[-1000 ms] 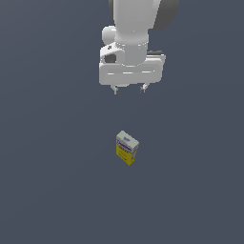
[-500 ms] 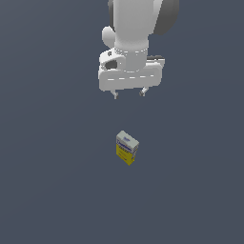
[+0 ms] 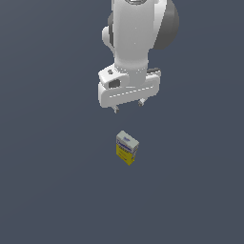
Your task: Pick up the object and move it to a goal position.
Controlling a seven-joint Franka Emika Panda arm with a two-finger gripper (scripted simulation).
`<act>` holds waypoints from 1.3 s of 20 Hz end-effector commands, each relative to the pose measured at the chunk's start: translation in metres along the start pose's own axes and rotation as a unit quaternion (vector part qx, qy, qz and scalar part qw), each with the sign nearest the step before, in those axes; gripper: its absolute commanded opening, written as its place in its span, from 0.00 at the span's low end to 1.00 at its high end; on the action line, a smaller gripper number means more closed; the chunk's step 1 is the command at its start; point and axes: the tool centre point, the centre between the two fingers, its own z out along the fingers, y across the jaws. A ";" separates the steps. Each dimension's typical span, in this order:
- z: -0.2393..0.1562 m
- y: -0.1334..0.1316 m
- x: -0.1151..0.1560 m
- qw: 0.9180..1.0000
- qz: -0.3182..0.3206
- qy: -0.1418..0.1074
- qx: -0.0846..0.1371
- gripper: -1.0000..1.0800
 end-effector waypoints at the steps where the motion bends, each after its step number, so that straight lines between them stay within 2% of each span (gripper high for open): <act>1: 0.010 0.004 0.009 0.999 -0.033 -0.001 0.000 0.96; 7: 0.035 0.013 0.029 0.994 -0.110 -0.004 0.000 0.96; 14: 0.064 0.022 0.048 0.982 -0.189 -0.007 0.001 0.96; 20: 0.080 0.027 0.057 0.973 -0.231 -0.008 0.002 0.96; 26: 0.088 0.029 0.061 0.968 -0.250 -0.008 0.003 0.96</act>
